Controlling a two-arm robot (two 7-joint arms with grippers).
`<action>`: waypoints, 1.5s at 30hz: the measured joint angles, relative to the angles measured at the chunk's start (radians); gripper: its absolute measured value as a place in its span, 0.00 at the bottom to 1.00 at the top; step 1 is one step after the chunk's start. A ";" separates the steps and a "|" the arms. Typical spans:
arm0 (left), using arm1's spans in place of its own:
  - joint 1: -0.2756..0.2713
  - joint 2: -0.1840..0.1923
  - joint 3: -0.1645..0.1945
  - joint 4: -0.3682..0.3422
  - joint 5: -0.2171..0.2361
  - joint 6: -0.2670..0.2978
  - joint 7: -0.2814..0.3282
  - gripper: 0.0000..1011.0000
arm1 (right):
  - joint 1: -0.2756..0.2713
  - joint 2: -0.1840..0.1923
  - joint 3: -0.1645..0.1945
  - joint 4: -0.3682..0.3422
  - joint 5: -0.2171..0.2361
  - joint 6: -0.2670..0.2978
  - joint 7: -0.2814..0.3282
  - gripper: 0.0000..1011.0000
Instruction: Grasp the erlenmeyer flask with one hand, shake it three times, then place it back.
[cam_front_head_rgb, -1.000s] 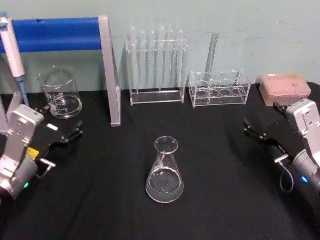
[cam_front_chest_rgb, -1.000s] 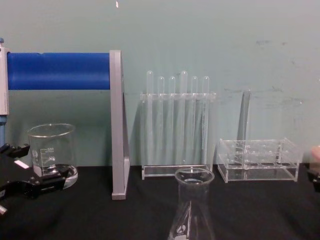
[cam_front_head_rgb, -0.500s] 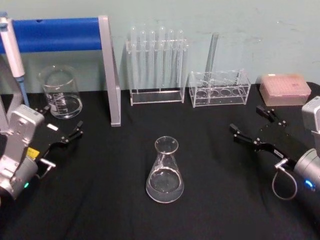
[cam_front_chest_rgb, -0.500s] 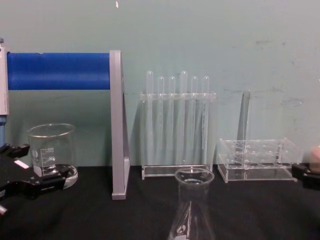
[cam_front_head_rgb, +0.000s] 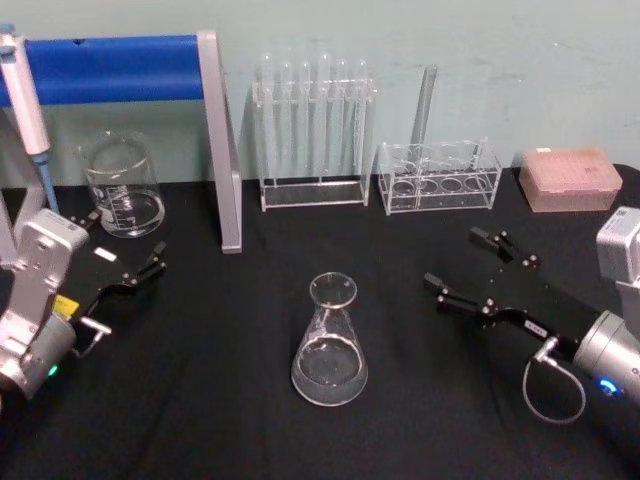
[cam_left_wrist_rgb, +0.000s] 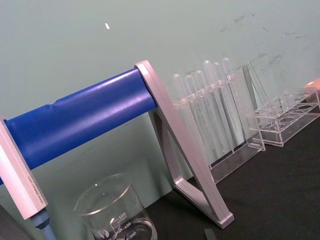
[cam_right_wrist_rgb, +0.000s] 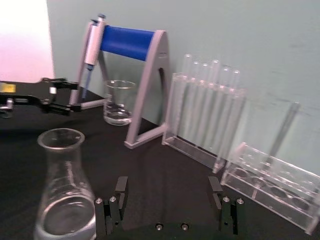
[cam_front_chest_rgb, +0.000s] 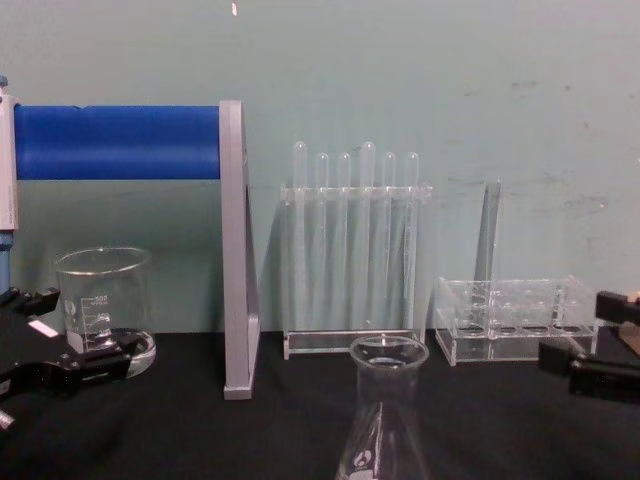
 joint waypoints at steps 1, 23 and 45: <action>0.000 0.000 0.000 0.000 0.000 0.000 0.000 0.99 | -0.001 -0.001 0.000 -0.001 0.001 -0.001 0.006 0.99; 0.000 0.000 0.000 0.000 0.000 0.000 0.000 0.99 | 0.007 -0.039 -0.037 -0.013 0.016 0.024 0.202 0.99; 0.000 0.000 0.000 0.000 0.000 0.000 0.000 0.99 | 0.103 -0.119 -0.116 0.075 0.059 0.112 0.266 0.99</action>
